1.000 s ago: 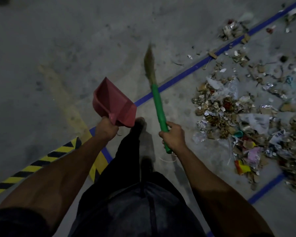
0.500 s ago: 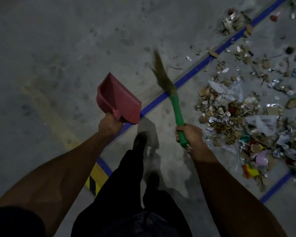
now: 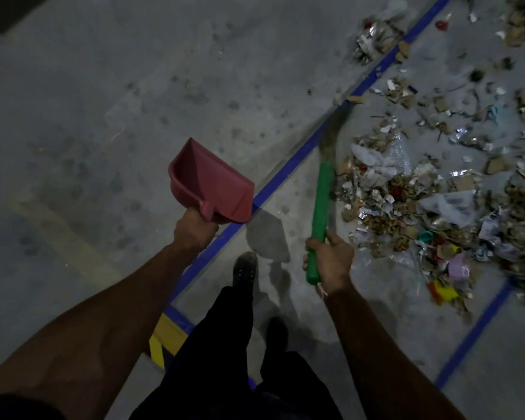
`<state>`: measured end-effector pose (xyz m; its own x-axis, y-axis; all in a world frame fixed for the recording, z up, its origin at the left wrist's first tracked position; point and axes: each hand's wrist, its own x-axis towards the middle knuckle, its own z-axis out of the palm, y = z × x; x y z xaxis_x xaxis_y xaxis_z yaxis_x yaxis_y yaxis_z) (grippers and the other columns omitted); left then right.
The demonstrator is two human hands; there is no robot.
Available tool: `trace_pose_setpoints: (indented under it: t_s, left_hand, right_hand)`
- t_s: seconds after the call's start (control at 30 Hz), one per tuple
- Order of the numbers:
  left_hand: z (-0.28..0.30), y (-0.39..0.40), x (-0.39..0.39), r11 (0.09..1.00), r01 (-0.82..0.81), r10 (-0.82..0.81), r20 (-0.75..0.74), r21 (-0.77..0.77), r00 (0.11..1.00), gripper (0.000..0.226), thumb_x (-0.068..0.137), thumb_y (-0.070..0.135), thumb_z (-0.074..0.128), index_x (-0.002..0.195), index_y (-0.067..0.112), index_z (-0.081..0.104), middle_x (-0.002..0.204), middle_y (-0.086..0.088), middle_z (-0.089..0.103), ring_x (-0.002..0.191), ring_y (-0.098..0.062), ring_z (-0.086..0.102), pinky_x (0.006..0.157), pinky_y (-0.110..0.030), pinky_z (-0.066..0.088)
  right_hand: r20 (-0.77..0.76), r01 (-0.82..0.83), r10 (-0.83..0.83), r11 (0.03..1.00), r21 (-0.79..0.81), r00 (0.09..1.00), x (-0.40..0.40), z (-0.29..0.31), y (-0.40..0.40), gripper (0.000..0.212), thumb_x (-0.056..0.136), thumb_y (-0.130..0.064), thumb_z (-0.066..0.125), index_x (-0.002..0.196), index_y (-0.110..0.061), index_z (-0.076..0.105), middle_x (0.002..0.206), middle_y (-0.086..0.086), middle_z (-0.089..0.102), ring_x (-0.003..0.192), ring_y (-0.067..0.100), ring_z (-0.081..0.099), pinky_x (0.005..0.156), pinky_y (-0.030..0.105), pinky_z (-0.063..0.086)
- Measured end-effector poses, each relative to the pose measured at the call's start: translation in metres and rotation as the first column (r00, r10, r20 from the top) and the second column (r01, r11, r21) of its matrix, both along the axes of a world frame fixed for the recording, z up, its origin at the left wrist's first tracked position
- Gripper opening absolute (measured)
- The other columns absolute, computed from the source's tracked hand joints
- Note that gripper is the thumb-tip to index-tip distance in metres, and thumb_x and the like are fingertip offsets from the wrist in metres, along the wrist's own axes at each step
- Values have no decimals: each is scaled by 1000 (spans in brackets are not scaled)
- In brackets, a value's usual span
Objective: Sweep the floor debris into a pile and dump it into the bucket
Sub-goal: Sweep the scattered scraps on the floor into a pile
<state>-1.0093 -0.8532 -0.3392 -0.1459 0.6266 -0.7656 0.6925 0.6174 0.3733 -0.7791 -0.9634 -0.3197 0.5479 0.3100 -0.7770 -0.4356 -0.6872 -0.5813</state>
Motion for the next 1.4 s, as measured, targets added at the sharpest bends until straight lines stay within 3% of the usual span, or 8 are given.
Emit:
trace_pose_setpoints:
  t_s: [0.23,0.47,0.6,0.77,0.87,0.93,1.03,1.4]
  left_hand:
    - [17,4,27,1000,-1,0,80,17,997,44,58,23,54,97,7,62,76,-18,63,66,-35,60,61,-39,46]
    - [38,2,51,999,36,-40,132,38,990,37,57,22,56,93,14,59,78,-14,61,62,-26,54,59,-34,47]
    - [42,0,62,997,62,-68,138,42,988,29,60,21,60,87,10,60,75,-15,60,58,-25,52,59,-33,44]
    - [50,-9,89,993,113,-117,162,35,980,32,52,31,56,76,11,60,71,-20,60,57,-34,56,59,-34,42]
    - [50,-16,107,988,156,-157,164,20,974,33,51,32,59,75,9,60,78,-26,62,68,-45,59,61,-35,41]
    - [52,-22,121,981,193,-193,150,18,970,31,53,30,57,76,9,60,74,-19,61,65,-37,58,61,-36,41]
    - [58,-35,143,977,210,-212,137,26,968,29,55,31,57,76,10,60,73,-21,62,57,-36,51,59,-35,42]
    - [47,-103,274,1000,21,-23,125,23,992,22,79,18,71,69,6,56,66,-14,56,48,-21,46,45,-24,35]
  right_hand:
    - [-37,-193,189,966,-173,981,14,0,-42,53,83,2,69,133,-12,55,84,16,68,51,21,58,49,30,47]
    - [101,-74,102,965,-252,990,86,-3,-55,23,77,6,68,99,5,65,56,14,56,36,22,51,46,32,45]
    - [166,-18,59,971,-237,984,108,6,-60,36,77,3,69,112,4,64,57,12,58,38,24,53,50,35,49]
    - [96,-87,108,975,-206,989,86,24,-93,65,82,6,66,142,-11,47,82,15,63,48,25,55,50,39,53]
    - [49,-148,160,970,-192,986,78,28,-121,62,83,7,63,139,-14,50,72,11,65,51,24,58,52,39,55]
    - [46,-242,259,943,-230,965,82,28,-139,60,79,4,64,136,-15,55,67,8,68,46,20,62,46,30,51]
    - [-5,-378,391,886,-270,920,97,22,-164,58,68,-10,69,125,-20,64,71,8,72,50,23,67,48,36,56]
    - [-52,-333,331,909,-251,942,293,3,-193,47,81,8,68,126,-4,60,73,9,64,42,20,52,37,21,43]
